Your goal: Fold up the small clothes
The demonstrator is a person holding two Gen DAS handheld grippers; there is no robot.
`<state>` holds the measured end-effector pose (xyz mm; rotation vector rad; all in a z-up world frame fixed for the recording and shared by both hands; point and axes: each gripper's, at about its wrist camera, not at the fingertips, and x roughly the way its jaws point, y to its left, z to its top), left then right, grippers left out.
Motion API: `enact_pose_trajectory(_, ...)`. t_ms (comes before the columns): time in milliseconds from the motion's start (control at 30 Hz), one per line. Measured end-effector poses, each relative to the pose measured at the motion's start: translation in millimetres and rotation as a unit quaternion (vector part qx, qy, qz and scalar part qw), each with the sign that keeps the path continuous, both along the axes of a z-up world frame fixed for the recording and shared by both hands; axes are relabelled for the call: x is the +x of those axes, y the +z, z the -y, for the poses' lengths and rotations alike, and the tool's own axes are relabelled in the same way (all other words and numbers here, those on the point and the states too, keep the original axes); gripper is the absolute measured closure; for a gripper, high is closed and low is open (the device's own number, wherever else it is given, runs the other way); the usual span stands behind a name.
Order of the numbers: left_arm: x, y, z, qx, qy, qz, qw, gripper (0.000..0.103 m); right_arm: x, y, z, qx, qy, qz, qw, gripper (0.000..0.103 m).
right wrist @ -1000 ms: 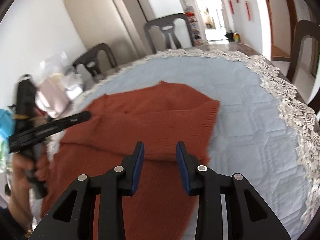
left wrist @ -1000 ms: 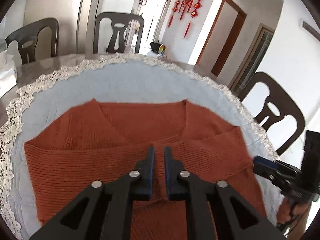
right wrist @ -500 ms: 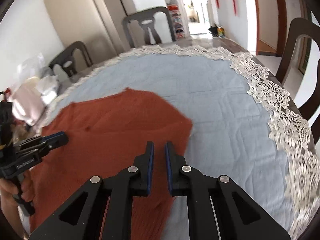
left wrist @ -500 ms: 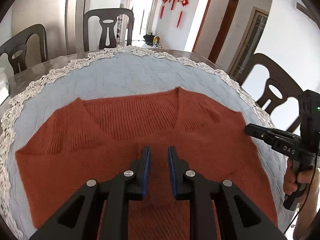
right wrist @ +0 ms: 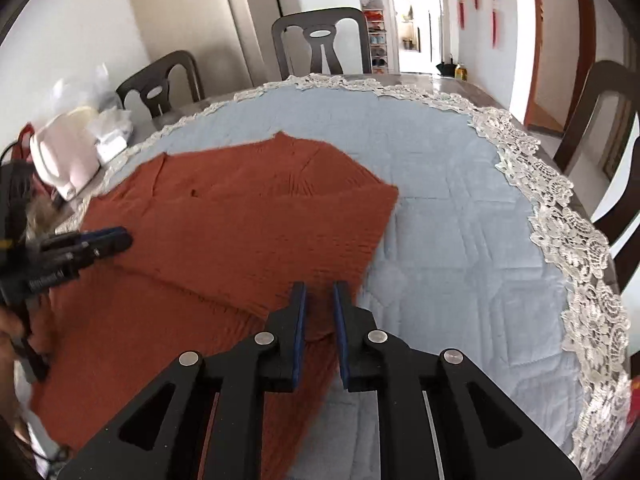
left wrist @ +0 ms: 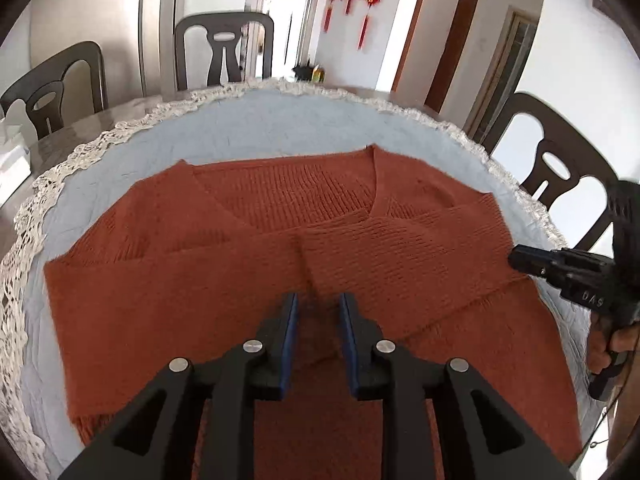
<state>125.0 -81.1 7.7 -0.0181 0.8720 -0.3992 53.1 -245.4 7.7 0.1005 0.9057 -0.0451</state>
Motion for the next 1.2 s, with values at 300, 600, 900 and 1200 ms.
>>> enact_pose_trajectory(300,-37,10,-38,-0.005,0.045,0.004,0.999,0.075,-30,13,-11,0.001,0.015,-0.014,1.0,0.078)
enact_pose_trajectory(600,-77,-3,-65,0.01,0.067,-0.004,0.9977,0.071,-48,5,-28,0.0,0.04,-0.027,0.999,0.068)
enact_pose_trajectory(900,-109,-1,-71,0.006,0.08,0.005,0.9968,0.065,-77,0,-28,0.019,0.034,-0.027,0.999,0.061)
enact_pose_trajectory(1200,-145,-5,-88,-0.025,0.106,0.0,0.994,0.059,-106,-1,-21,0.126,0.041,-0.027,0.991,0.056)
